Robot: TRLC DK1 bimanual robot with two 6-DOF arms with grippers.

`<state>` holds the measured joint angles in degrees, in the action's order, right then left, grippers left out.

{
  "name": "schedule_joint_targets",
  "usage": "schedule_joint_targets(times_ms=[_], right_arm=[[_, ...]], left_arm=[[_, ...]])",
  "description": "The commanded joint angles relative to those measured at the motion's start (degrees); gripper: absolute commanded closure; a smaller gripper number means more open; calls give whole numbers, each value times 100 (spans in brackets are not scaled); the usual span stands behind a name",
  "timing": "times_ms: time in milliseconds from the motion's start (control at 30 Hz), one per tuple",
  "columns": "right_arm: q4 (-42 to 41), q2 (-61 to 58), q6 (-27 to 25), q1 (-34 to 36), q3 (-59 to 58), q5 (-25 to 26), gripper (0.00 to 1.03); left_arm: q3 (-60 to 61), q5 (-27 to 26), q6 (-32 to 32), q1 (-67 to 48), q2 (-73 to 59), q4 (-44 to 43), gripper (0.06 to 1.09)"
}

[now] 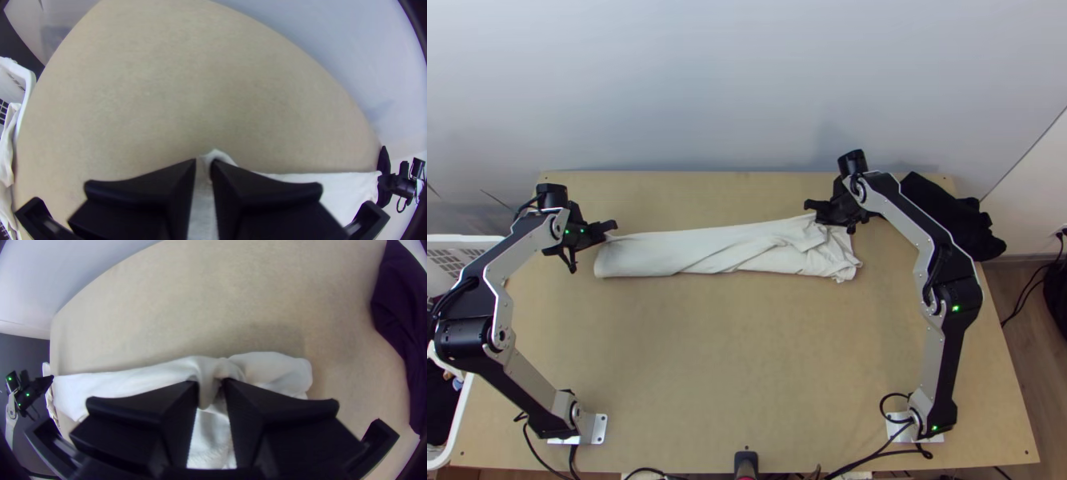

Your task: Fold the t-shirt

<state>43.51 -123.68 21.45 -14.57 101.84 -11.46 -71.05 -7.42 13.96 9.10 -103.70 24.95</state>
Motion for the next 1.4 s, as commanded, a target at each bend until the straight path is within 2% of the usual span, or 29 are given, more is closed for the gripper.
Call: schedule_joint_targets(times_ms=[0,33,67,100,200,367,500,733,933,1233,1267,1367], right_arm=[[220,107,228,7,29,57,21],[272,151,254,7,46,57,10],[290,186,254,7,55,48,5],[325,239,263,15,73,48,4],[334,450,254,51,81,48,4],[492,889,228,86,2,48,4],[817,1294,175,-29,-156,-119,4],[861,2085,122,-459,-789,-321,4],[861,2181,87,-811,-973,-365,4],[861,2111,87,-960,-965,-374,4],[861,2102,87,-978,-965,-392,4],[861,2058,87,-1066,-956,-409,4]], left_arm=[[-50,30,55,-67,60,194,32],[-85,30,55,-75,96,318,24],[-120,21,55,-84,122,449,17],[-164,21,37,-84,140,590,12],[-243,21,-86,-84,289,942,11],[-129,-93,-455,-84,535,1355,11],[12,-154,-508,-163,526,1407,11],[73,-154,-490,-295,350,1311,11],[47,-154,-402,-497,87,1152,11],[-15,-137,-297,-796,-317,1196,11],[-15,-119,-297,-822,-370,1205,12],[-15,-75,-288,-858,-476,1223,22]])
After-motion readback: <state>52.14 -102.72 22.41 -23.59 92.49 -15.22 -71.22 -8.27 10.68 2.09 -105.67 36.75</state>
